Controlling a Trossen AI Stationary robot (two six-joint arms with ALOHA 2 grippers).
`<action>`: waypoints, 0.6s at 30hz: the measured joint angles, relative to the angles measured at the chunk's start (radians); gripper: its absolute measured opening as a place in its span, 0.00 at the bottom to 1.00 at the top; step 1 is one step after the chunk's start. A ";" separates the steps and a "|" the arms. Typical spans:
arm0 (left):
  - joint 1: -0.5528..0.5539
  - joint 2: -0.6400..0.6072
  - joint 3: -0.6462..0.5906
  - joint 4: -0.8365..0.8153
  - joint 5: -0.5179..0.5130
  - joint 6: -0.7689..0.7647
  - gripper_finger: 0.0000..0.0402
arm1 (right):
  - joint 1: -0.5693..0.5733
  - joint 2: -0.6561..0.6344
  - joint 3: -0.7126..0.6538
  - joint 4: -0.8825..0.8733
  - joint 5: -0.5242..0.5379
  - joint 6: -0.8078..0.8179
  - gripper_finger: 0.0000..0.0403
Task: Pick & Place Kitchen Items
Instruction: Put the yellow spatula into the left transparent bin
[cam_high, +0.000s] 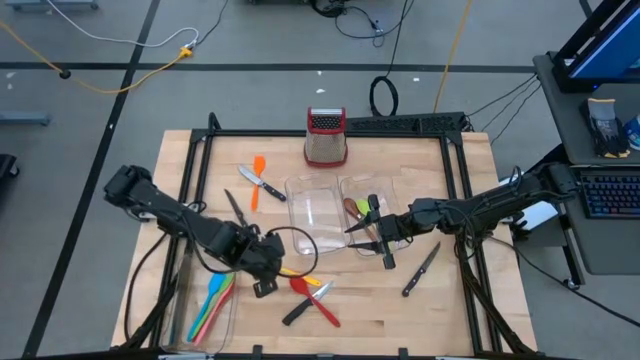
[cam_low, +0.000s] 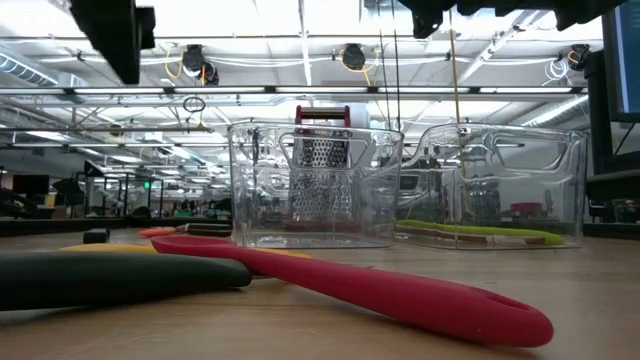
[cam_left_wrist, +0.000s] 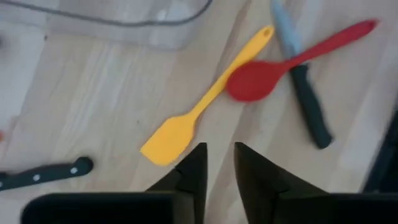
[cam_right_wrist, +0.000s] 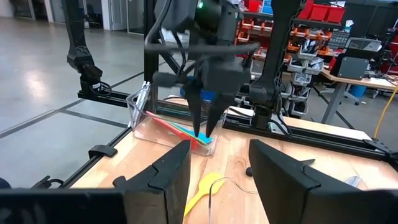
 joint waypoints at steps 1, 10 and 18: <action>-0.001 0.010 0.000 -0.012 0.000 0.004 0.23 | 0.000 0.000 0.000 -0.001 0.000 0.000 0.39; -0.009 0.123 0.000 -0.054 -0.002 0.059 0.50 | 0.000 0.000 0.000 -0.001 0.000 0.000 0.39; -0.015 0.234 0.000 -0.152 -0.002 0.101 0.70 | 0.000 0.000 0.000 -0.001 0.000 0.000 0.39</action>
